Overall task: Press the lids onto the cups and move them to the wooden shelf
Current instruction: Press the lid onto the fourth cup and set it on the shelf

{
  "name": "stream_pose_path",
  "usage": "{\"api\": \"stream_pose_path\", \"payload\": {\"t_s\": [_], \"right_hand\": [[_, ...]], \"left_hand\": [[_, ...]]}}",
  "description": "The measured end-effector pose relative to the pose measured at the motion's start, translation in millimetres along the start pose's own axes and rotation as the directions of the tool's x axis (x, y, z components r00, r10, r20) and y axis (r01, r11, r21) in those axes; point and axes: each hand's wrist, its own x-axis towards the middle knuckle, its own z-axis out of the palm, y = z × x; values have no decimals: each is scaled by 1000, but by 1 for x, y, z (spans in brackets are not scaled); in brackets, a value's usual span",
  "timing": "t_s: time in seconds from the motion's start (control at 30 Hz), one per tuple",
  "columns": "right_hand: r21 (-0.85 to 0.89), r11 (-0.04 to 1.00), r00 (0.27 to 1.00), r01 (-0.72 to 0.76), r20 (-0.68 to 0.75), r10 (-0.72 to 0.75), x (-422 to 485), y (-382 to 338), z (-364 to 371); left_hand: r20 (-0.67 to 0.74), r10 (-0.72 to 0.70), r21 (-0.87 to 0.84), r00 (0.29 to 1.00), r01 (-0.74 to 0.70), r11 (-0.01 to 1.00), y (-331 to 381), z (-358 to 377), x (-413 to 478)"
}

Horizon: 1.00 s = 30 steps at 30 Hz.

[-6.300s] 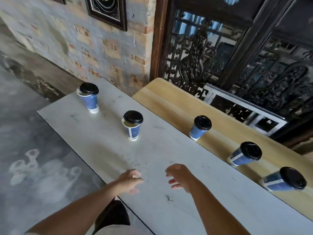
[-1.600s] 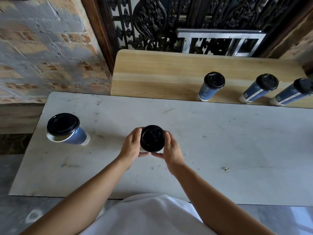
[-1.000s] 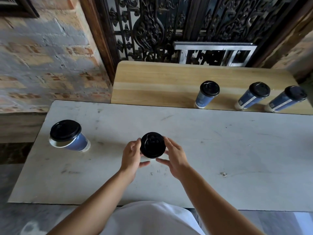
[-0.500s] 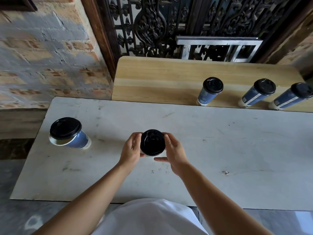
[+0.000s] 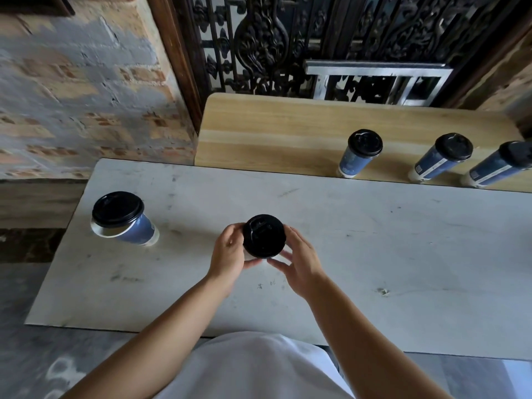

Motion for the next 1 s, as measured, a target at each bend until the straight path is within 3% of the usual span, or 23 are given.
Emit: {"api": "stream_pose_path", "payload": {"t_s": [0.3, 0.53, 0.83, 1.0], "right_hand": [[-214, 977, 1000, -5, -16, 1, -1, -9, -3], [-286, 955, 997, 75, 45, -65, 2, -15, -6], [-316, 944, 995, 96, 14, -97, 5, -14, -3], [-245, 968, 997, 58, 55, -46, -1, -16, -7]], "left_hand": [[23, -132, 150, 991, 127, 980, 4, -12, 5], [141, -23, 288, 990, -18, 958, 14, -18, 11], [245, 41, 261, 969, -107, 959, 20, -12, 7], [327, 127, 296, 937, -229, 927, 19, -13, 6]]}}
